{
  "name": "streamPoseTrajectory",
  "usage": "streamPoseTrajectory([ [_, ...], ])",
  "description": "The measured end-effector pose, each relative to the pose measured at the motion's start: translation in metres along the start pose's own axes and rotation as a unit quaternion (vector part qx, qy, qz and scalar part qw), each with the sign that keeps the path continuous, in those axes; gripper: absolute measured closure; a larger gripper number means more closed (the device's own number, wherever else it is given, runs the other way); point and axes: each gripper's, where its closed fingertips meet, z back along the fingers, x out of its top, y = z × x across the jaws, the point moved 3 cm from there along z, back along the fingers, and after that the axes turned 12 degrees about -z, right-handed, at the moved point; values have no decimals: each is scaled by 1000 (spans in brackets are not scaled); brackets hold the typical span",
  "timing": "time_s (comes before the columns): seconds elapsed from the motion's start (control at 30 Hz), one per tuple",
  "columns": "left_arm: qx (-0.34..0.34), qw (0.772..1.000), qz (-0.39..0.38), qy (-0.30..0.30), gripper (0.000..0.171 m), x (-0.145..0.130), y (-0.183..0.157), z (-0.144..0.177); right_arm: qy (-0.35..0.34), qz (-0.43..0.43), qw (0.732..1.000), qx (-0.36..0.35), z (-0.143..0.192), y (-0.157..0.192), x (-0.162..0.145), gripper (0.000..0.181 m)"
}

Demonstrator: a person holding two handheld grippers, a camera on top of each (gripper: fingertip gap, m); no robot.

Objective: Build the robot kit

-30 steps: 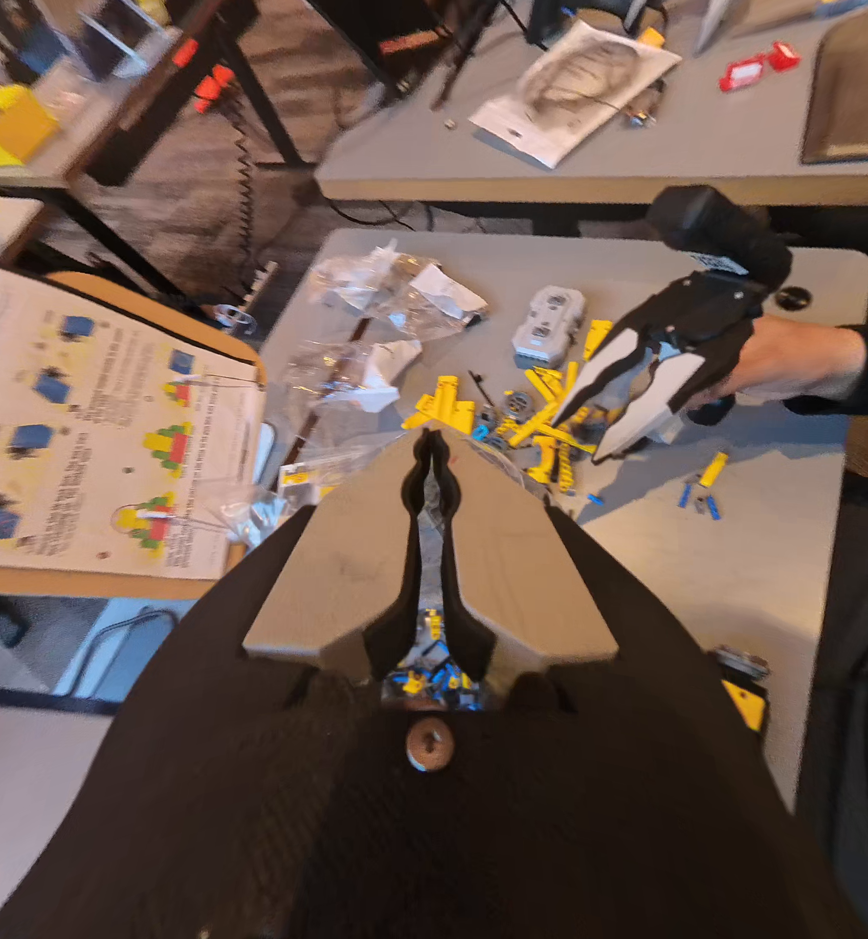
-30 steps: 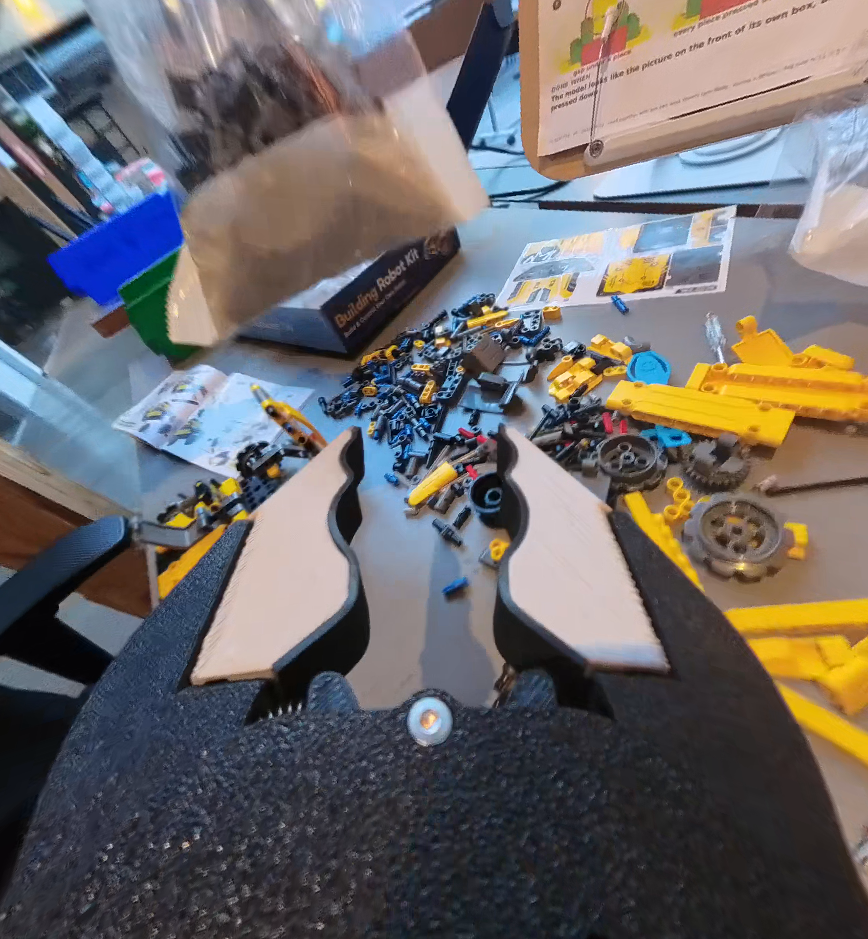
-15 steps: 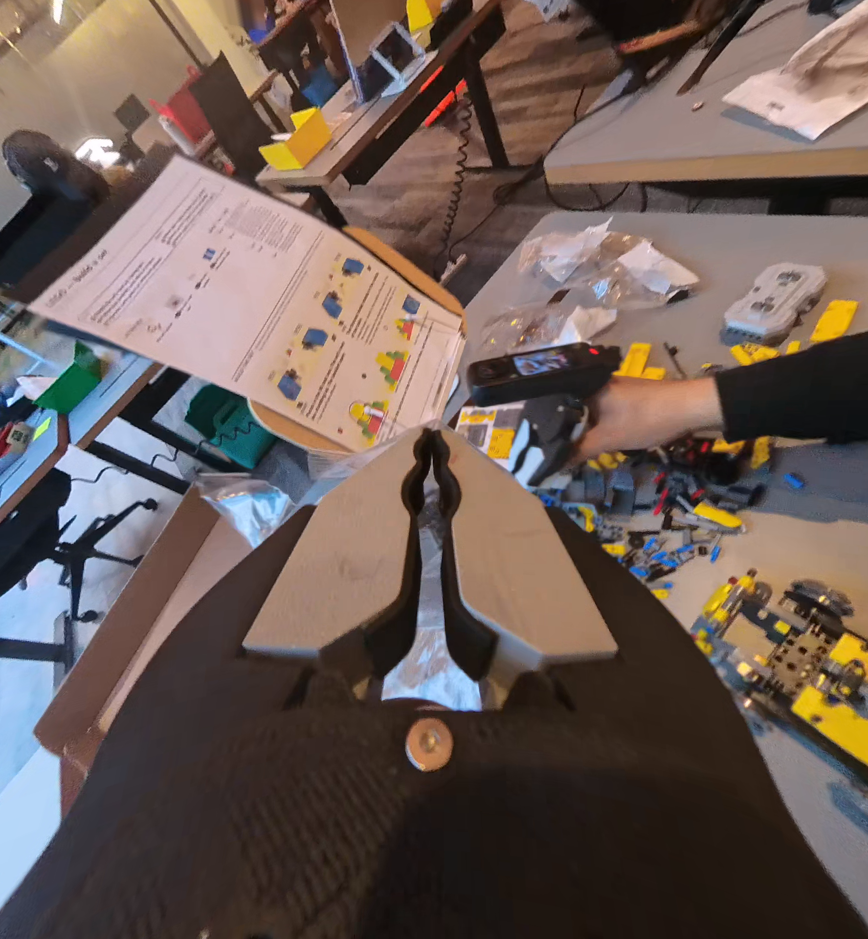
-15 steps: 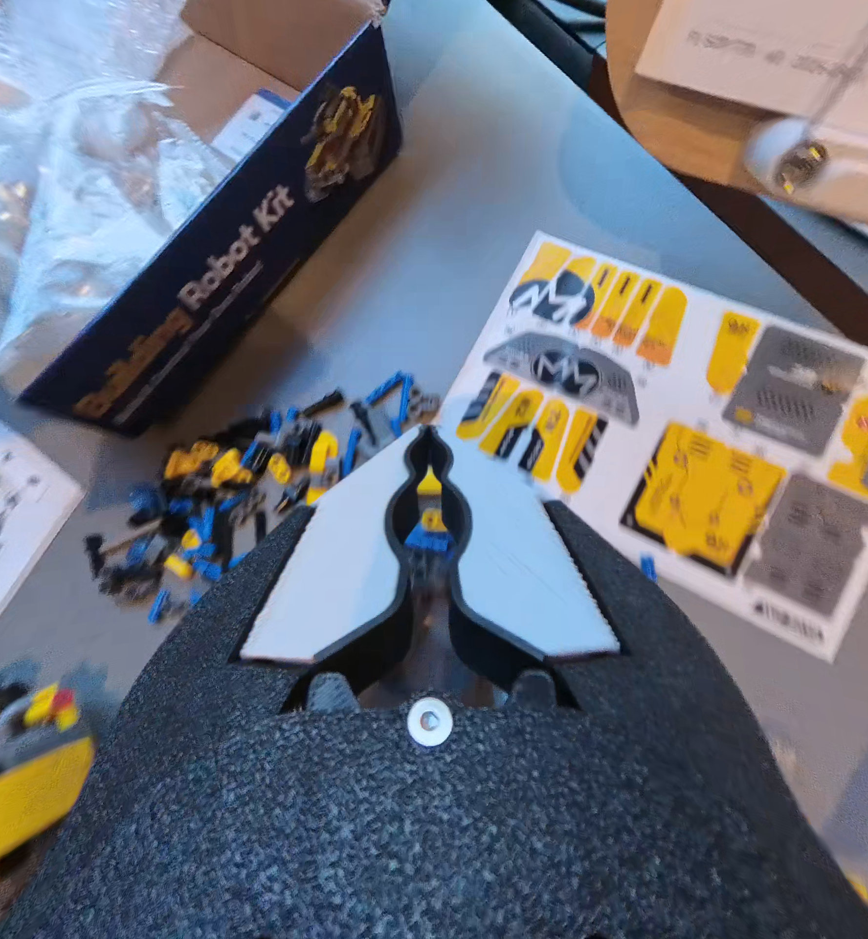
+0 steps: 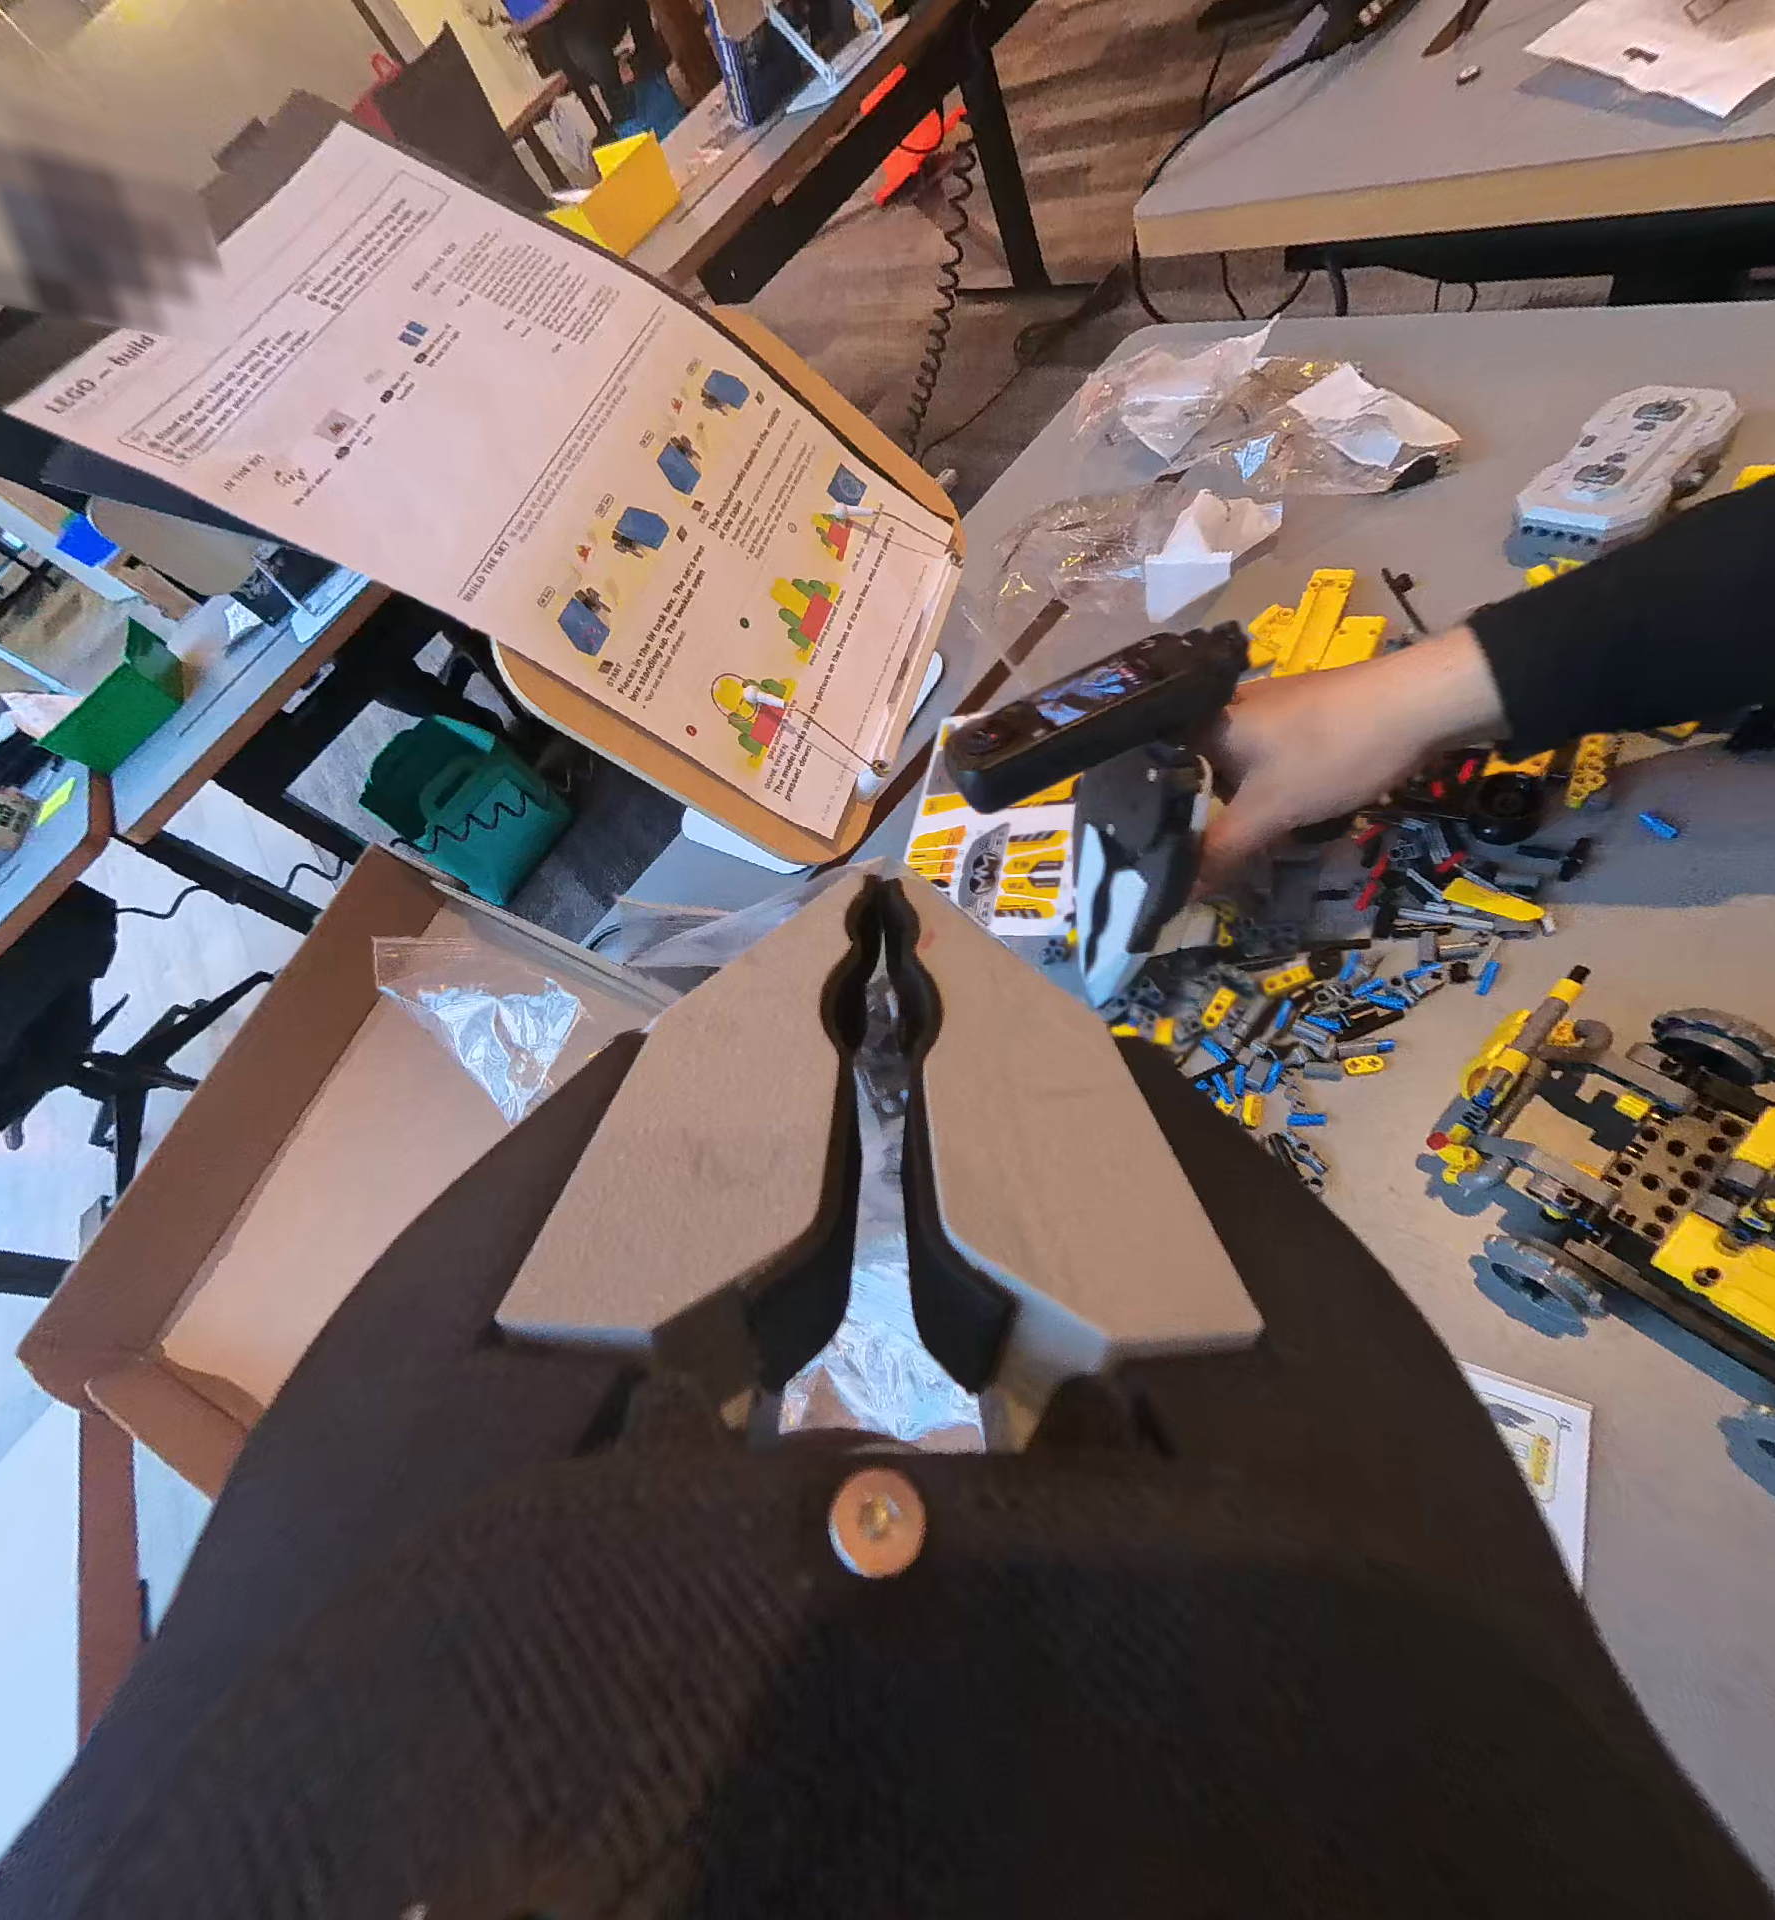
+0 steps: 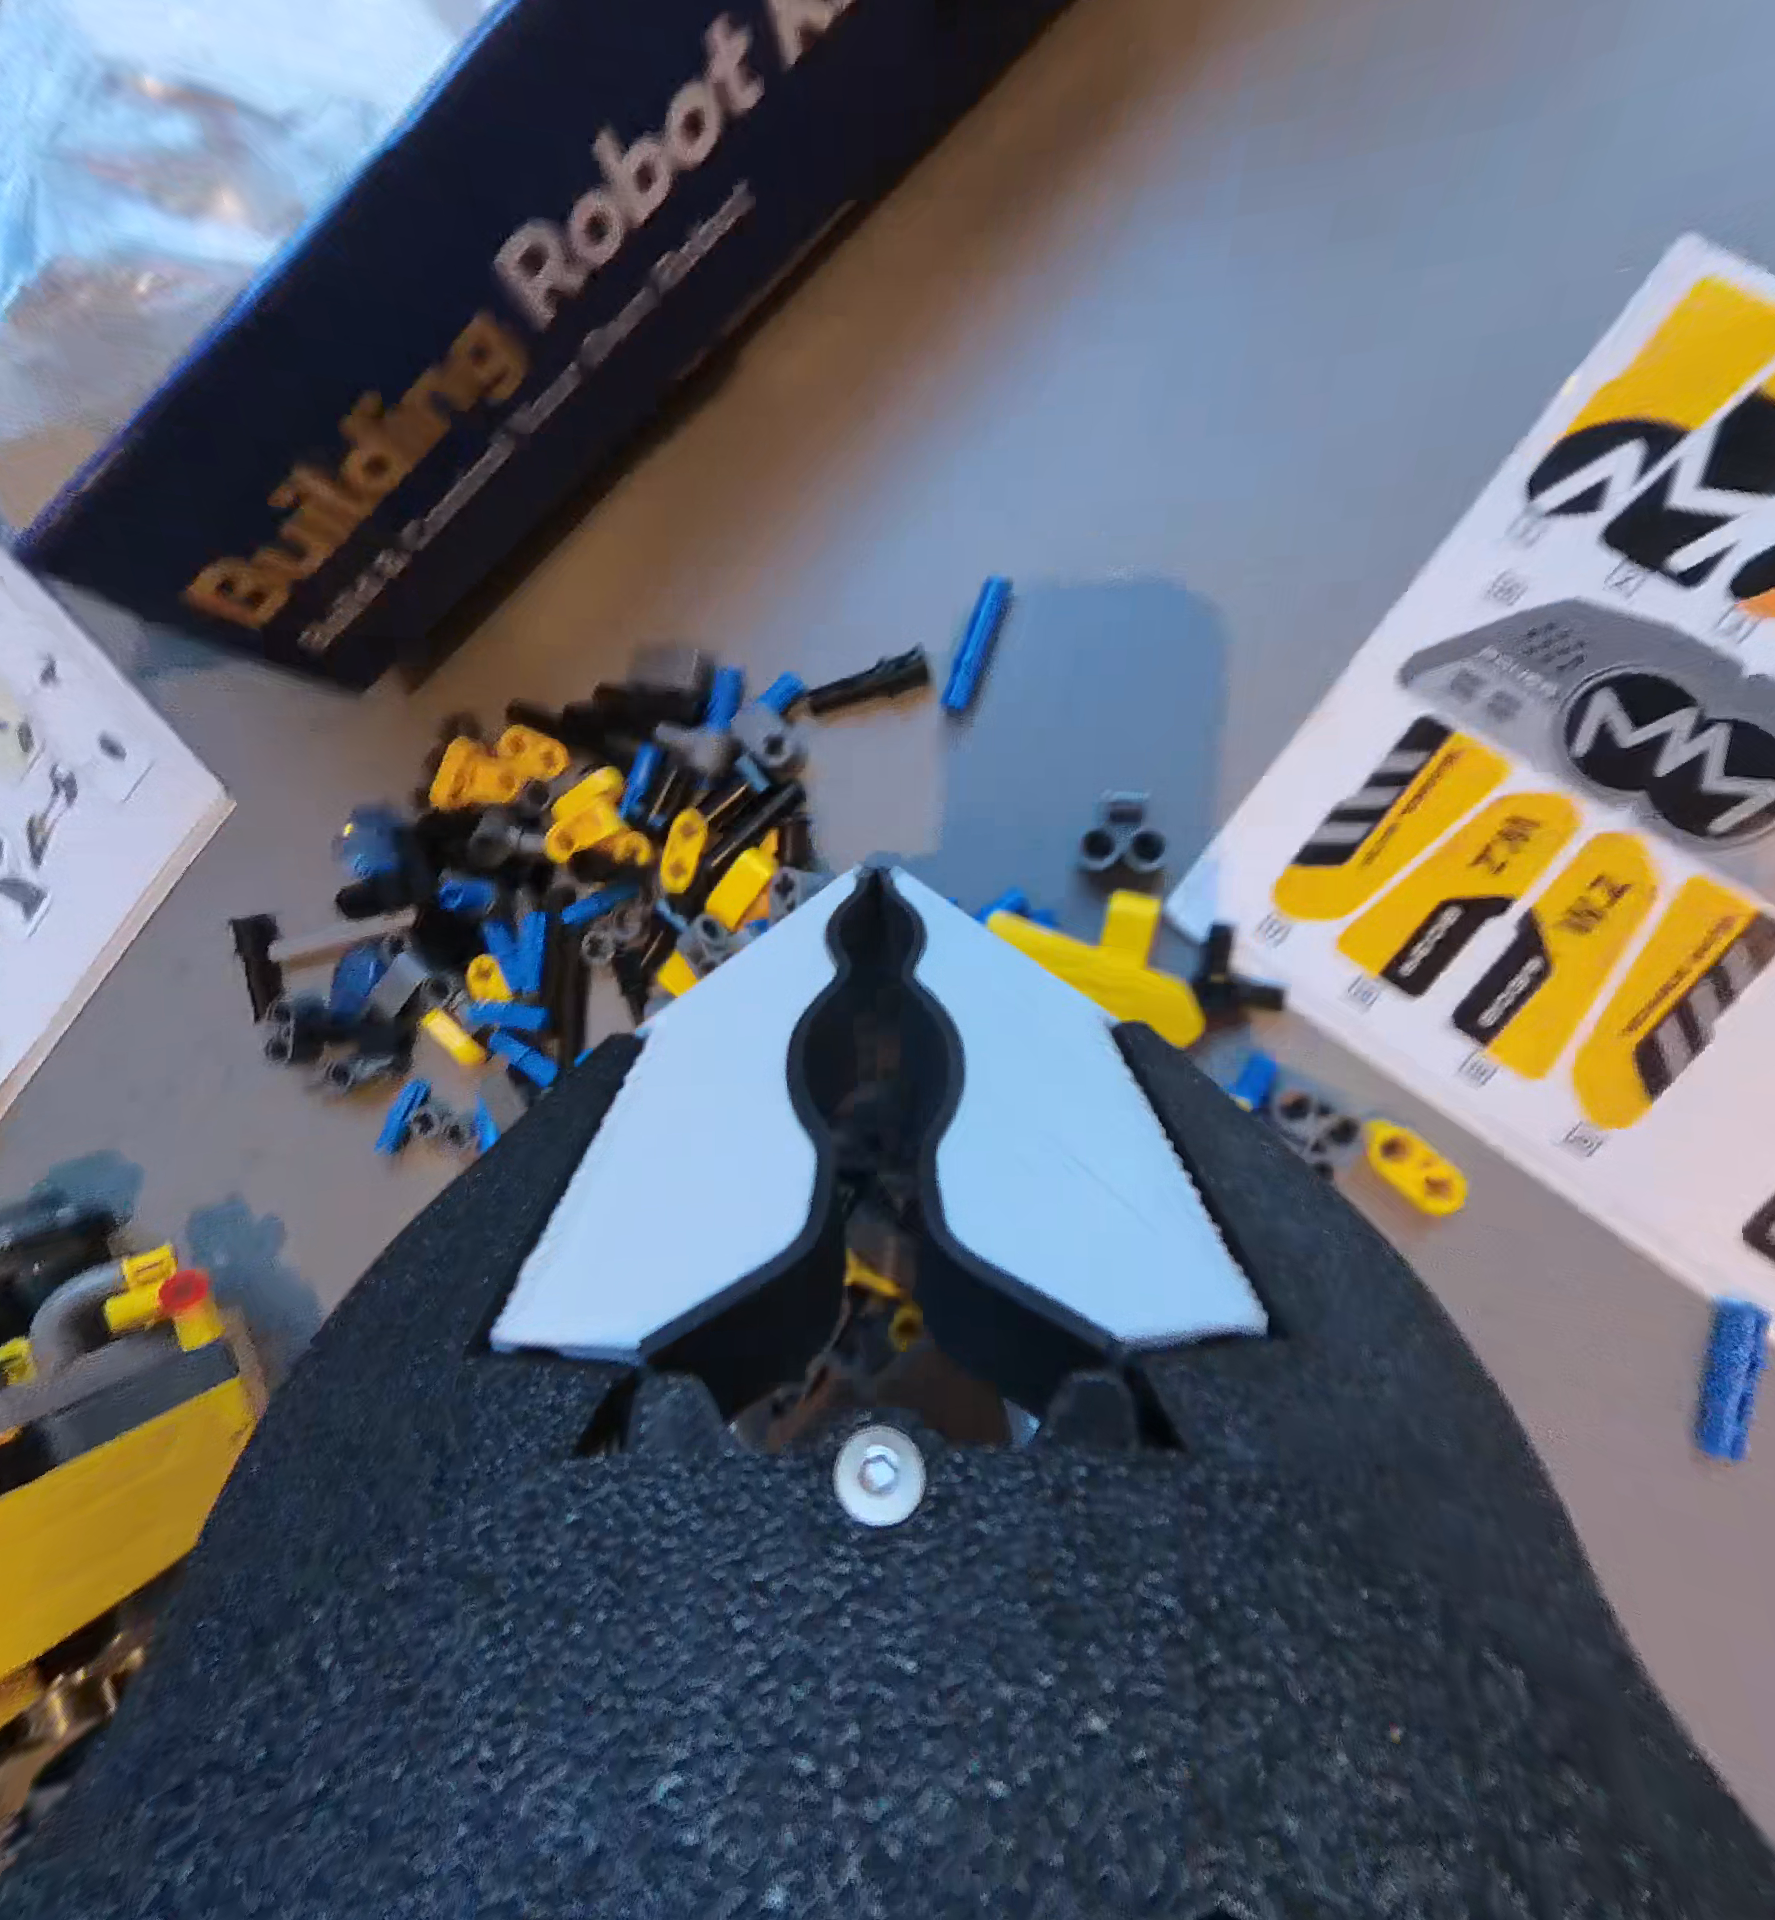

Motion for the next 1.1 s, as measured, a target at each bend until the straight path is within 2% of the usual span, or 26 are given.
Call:
streamPoseTrajectory([
  [0.07,-1,1000,3,-2,171,-2,-1,-1,-4,14,1000,-13,6,5,-6,181],
  [0.13,-4,1000,7,-4,171,-3,-2,-2,-31,23,999,-33,21,-1,2,181],
  [0.3,-3,1000,7,-1,171,-1,-4,0,-101,-59,990,-78,66,-67,35,181],
  [0.4,-2,1000,11,-3,171,0,-5,2,-85,-82,989,-90,56,-93,31,181],
  [0.53,0,1000,10,0,171,-2,-6,0,-31,-83,992,-84,34,-86,4,181],
  [0.67,-4,1000,10,-10,171,0,-8,-1,0,-82,996,-46,39,-53,-31,181],
  [0.73,-4,1000,11,-15,171,0,-8,-2,7,-55,997,-56,44,-43,-44,181],
  [0.8,-5,1000,17,-21,171,0,-8,-5,-20,-38,996,-82,55,-46,-39,181],
  [0.93,-15,999,24,-22,171,-1,-13,-10,-67,-87,990,-90,75,-73,-14,181],
  [1.1,-13,1000,20,-16,171,-4,-18,-8,-17,-67,992,-110,53,-95,-7,181],
])
